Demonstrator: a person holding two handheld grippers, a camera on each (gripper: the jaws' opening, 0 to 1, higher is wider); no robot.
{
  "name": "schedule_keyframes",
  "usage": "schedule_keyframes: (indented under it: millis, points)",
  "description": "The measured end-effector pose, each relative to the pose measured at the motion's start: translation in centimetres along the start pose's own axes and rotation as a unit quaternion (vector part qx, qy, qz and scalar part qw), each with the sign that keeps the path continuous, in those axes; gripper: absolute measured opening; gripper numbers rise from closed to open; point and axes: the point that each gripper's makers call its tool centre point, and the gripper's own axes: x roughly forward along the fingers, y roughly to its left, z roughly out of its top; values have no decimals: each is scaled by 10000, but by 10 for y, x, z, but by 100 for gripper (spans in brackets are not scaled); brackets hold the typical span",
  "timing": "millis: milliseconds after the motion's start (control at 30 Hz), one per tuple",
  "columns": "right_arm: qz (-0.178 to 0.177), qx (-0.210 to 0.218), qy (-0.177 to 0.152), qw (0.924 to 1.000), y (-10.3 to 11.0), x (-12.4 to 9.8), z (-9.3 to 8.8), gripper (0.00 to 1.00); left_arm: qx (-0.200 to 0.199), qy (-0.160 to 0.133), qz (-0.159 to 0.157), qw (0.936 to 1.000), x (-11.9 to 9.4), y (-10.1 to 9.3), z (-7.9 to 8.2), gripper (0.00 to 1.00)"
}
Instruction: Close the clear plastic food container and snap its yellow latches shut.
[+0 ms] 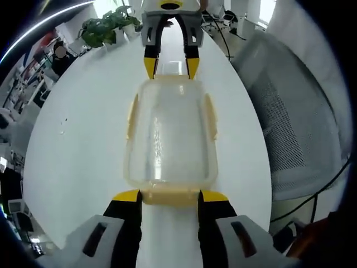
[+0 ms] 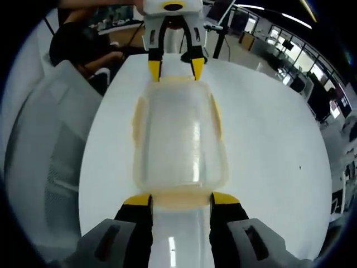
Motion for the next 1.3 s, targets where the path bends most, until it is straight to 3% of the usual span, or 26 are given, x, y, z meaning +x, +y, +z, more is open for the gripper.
schedule_keyframes:
  millis: [800,1300]
  points:
    - [-138,39,104,9998,4,-36,-48,38,113,-134,-2,9998,10,-3,60,38]
    - [-64,-22,183,9998,4,-47,-74,38,2,-221,-67,9997,23,-7,83,38]
